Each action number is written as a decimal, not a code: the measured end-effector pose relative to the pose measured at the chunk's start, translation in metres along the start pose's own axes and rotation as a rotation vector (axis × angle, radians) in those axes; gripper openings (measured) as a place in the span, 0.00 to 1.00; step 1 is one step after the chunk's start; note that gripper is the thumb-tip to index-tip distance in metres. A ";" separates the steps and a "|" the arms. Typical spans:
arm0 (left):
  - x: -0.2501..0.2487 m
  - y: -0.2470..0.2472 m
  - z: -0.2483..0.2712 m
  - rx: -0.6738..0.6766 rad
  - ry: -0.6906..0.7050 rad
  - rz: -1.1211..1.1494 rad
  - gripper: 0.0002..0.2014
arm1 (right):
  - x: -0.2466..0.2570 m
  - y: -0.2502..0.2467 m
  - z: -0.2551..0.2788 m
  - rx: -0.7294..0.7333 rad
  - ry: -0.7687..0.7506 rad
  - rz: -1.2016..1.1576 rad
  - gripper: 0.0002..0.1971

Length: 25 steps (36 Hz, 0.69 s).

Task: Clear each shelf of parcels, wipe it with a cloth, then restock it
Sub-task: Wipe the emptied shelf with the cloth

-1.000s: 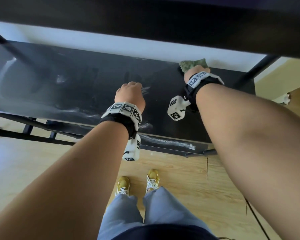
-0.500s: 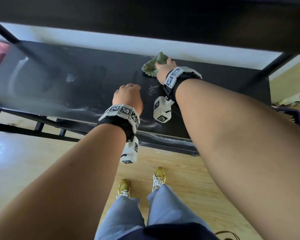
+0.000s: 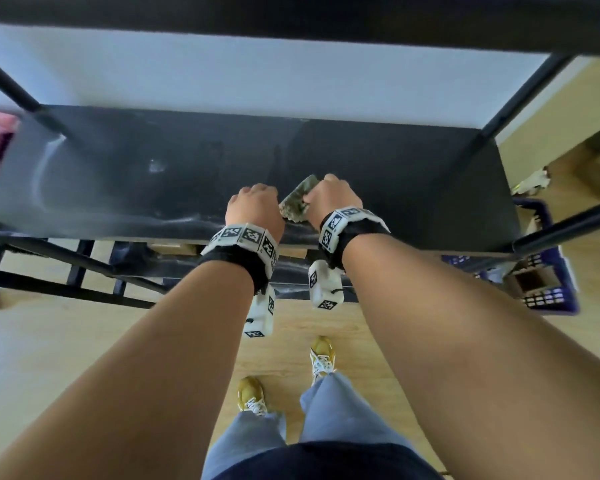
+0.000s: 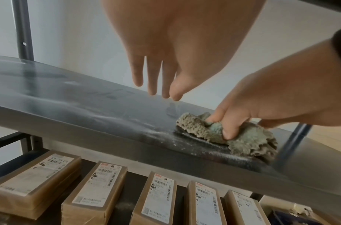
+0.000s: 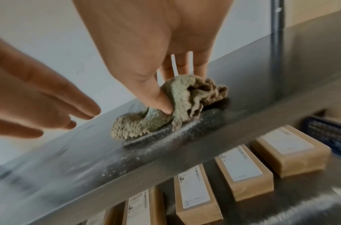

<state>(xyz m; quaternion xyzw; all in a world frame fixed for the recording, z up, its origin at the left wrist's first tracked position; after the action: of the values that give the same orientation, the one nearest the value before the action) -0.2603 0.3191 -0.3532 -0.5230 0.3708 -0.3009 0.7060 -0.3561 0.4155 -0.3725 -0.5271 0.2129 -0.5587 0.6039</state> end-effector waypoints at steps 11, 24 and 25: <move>0.035 -0.007 0.032 0.020 0.103 -0.051 0.21 | -0.066 0.003 0.040 -0.137 0.426 0.064 0.20; 0.097 -0.021 0.038 0.018 0.075 -0.102 0.23 | 0.055 0.060 0.040 0.006 0.165 0.017 0.22; 0.101 -0.022 0.038 0.017 0.069 -0.105 0.23 | 0.063 0.061 0.040 0.032 0.174 -0.018 0.22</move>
<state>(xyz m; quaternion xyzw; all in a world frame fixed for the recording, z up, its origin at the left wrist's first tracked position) -0.1745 0.2504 -0.3468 -0.5250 0.3642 -0.3584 0.6806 -0.2766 0.3640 -0.3909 -0.4689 0.2508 -0.6109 0.5865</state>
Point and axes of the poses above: each hand's wrist, its own z-axis away from the middle knuckle, its own y-axis out of the palm, x = y × z, the point moved 4 cm from there along -z, towards the middle knuckle, and after that the axes turned 1 degree about -x, right-handed, at the moved point
